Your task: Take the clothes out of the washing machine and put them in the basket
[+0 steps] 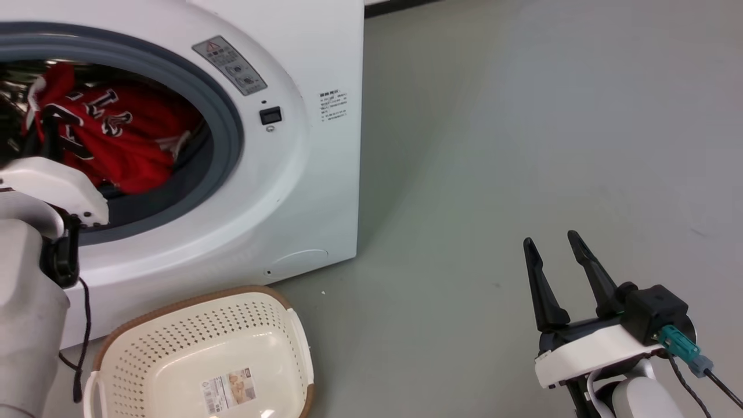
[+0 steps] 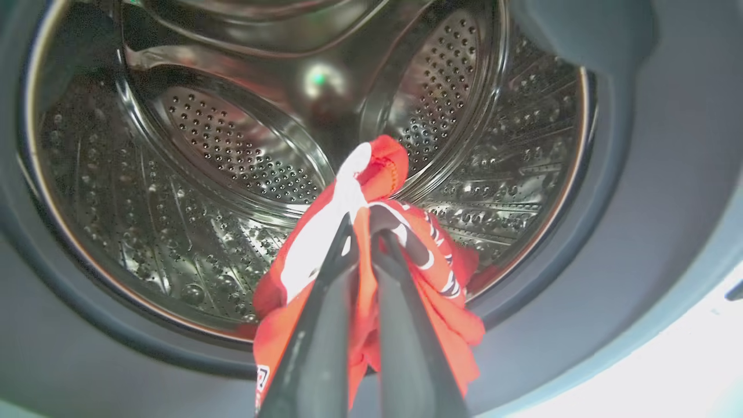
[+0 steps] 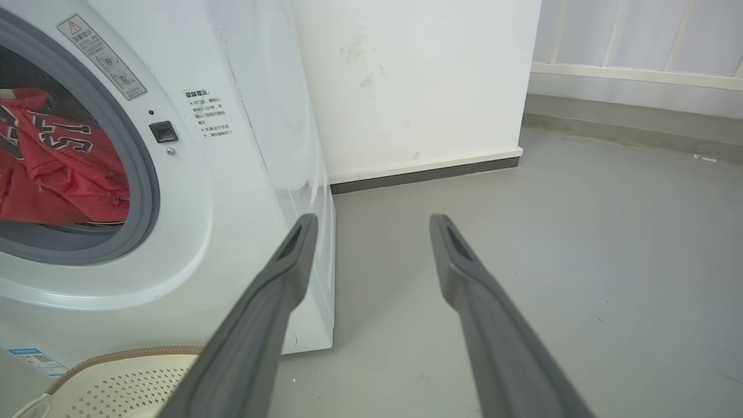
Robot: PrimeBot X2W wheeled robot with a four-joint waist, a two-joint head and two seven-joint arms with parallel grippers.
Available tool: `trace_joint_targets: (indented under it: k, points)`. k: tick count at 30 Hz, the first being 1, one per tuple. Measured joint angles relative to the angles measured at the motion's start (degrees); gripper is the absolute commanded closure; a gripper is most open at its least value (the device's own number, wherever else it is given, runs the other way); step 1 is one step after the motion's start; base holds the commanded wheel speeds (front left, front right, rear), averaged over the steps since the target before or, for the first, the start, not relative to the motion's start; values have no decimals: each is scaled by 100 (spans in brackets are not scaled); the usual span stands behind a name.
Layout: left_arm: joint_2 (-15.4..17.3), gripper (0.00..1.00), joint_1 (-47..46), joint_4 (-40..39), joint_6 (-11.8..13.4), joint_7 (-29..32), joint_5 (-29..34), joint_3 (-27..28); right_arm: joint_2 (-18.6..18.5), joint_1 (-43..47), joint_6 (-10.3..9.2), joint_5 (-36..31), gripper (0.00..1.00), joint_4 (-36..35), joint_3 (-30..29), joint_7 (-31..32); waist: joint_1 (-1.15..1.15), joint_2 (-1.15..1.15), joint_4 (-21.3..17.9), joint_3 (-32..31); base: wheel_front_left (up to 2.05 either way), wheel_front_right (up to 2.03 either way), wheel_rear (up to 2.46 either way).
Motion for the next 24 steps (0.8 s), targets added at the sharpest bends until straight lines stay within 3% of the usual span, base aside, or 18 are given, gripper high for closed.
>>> trace_joint_targets:
  k: [13,15,16,24]
  points:
    - [-316,100,935,-1289,36,0,91,265,-3,302,0,-83,0,-175,-85,238,0,0,442,-529,0,0,0]
    - [-381,100,1162,-1549,92,0,91,265,0,338,0,-83,0,-194,-89,253,0,0,514,-607,0,0,0]
    - [-465,100,1563,-2139,244,0,57,281,-1,386,0,-141,0,-267,-116,310,0,0,696,-725,0,0,0]
    - [-554,100,2587,-3368,638,59,-29,258,-1,555,0,-226,0,-368,-144,456,0,0,1060,-937,0,0,0]
